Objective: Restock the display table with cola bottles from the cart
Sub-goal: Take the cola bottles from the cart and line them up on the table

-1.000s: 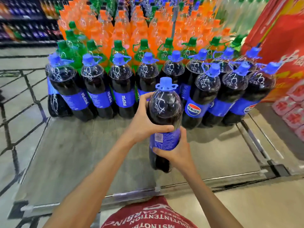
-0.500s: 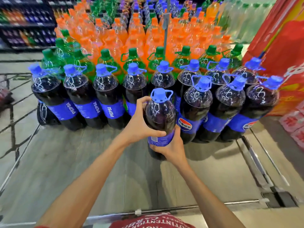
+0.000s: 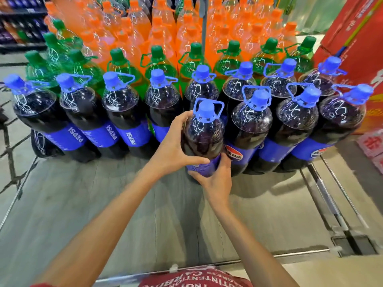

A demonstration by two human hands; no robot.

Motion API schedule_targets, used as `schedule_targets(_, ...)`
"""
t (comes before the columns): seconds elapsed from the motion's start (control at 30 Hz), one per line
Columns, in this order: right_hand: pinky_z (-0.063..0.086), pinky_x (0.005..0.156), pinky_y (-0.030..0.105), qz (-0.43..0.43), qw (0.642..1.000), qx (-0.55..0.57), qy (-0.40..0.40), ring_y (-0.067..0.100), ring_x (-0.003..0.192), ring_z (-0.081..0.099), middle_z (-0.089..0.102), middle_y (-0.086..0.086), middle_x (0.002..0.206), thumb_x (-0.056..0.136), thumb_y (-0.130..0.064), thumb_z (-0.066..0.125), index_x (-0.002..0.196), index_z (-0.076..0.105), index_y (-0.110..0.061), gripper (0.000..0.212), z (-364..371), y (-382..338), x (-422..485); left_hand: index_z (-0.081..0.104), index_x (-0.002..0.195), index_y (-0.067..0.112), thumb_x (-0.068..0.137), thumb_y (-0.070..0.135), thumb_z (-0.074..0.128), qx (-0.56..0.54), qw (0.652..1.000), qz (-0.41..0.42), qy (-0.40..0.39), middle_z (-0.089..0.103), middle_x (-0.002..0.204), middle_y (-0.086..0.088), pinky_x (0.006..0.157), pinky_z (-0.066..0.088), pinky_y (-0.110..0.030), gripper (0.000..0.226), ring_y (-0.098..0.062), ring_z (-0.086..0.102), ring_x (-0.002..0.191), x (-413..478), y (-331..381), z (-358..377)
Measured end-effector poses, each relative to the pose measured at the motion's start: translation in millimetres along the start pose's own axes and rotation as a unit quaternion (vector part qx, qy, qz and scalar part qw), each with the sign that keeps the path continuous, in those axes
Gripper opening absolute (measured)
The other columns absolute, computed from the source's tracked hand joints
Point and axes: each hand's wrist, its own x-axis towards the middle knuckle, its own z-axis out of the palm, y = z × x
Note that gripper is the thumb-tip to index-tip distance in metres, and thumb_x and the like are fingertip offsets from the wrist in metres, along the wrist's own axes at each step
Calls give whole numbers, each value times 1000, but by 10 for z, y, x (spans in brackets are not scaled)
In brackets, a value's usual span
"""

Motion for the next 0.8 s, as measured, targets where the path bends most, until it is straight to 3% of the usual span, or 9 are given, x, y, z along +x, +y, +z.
schedule_targets(0.17, 44, 91, 31, 29, 999, 3, 38, 18, 135, 44, 42, -2, 145, 61, -43, 96, 152, 34, -21, 112, 88, 52, -129, 19, 151, 31, 60, 32, 98, 10, 1000, 1, 5, 32, 157, 2, 120, 26, -22, 121, -8, 32, 147, -30, -48, 26)
schedule_targets(0.27, 51, 89, 42, 40, 997, -28, 56, 24, 135, 45, 41, 1, 146, 60, -47, 95, 151, 36, -18, 112, 118, 26, -83, 20, 152, 26, 60, 29, 99, 16, 1000, 6, -1, 32, 155, 0, 121, 27, -26, 121, -11, 32, 146, 38, -51, 25)
schedule_targets(0.37, 53, 81, 48, 40, 994, -62, 77, 31, 131, 49, 45, 6, 143, 60, -49, 93, 148, 40, -14, 109, 119, 0, -27, 23, 154, 16, 58, 25, 99, 23, 1000, 0, 13, 32, 148, 1, 120, 24, -19, 122, -9, 32, 142, 106, -36, 61)
schedule_targets(0.8, 55, 69, 49, 7, 991, -83, 102, 32, 117, 56, 55, 6, 130, 59, -63, 83, 134, 51, -6, 99, 162, 29, -22, 25, 152, 12, 59, 26, 99, 37, 999, 0, 24, 31, 146, -2, 120, 27, -22, 120, -4, 34, 140, 126, -59, 72)
